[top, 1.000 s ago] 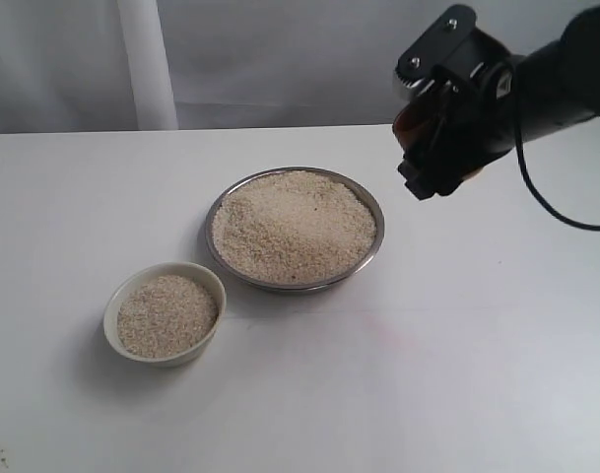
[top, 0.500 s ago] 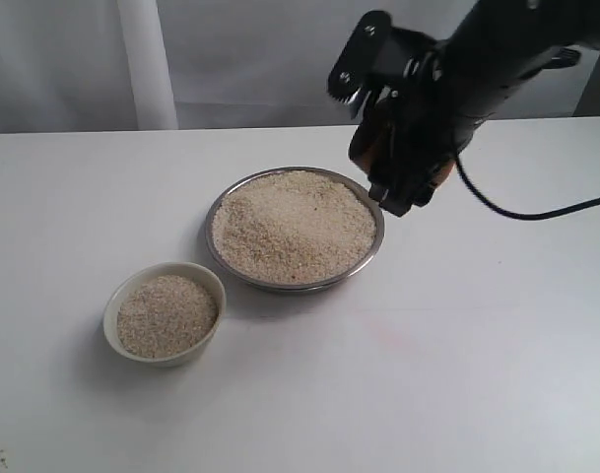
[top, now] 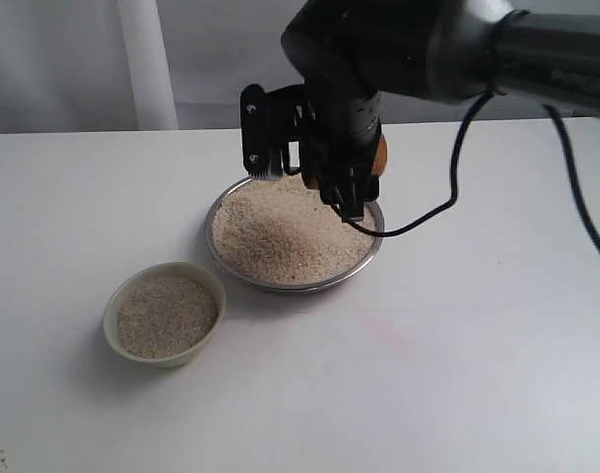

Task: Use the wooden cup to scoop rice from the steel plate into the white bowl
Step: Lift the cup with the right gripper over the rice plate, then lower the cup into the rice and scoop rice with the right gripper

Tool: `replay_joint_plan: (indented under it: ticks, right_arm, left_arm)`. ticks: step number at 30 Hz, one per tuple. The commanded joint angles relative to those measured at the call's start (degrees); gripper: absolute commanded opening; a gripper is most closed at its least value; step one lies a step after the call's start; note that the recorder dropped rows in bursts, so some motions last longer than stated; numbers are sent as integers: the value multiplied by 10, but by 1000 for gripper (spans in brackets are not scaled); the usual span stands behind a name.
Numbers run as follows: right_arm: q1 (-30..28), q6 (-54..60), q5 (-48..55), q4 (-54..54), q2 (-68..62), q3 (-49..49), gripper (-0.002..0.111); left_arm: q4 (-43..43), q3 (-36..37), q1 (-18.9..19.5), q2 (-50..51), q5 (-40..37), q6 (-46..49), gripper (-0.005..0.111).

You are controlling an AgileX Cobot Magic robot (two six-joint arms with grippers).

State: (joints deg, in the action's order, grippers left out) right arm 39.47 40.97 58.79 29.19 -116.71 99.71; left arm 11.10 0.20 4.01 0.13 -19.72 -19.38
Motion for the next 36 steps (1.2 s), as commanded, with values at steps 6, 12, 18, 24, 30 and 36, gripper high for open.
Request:
replay_joint_plan:
  ticks: [6, 12, 18, 24, 30, 36]
  right_arm:
    - [-14, 43, -8, 98, -118, 83, 0]
    - [-29, 43, -17, 125, -157, 98, 0]
    - [-43, 75, -35, 129, -183, 98, 0]
    - [-43, 81, -64, 128, -202, 98, 0]
    - [-40, 84, -68, 119, -208, 98, 0]
    - [-32, 86, -67, 111, -208, 98, 0]
  left_arm:
    - [2, -2, 0, -1, 4, -1, 0]
    - [2, -2, 0, -1, 4, -1, 0]
    - [2, -2, 0, -1, 4, -1, 0]
    - [2, -2, 0, -1, 4, -1, 0]
    - [2, -2, 0, -1, 4, -1, 0]
    - [2, -2, 0, -1, 4, -1, 0]
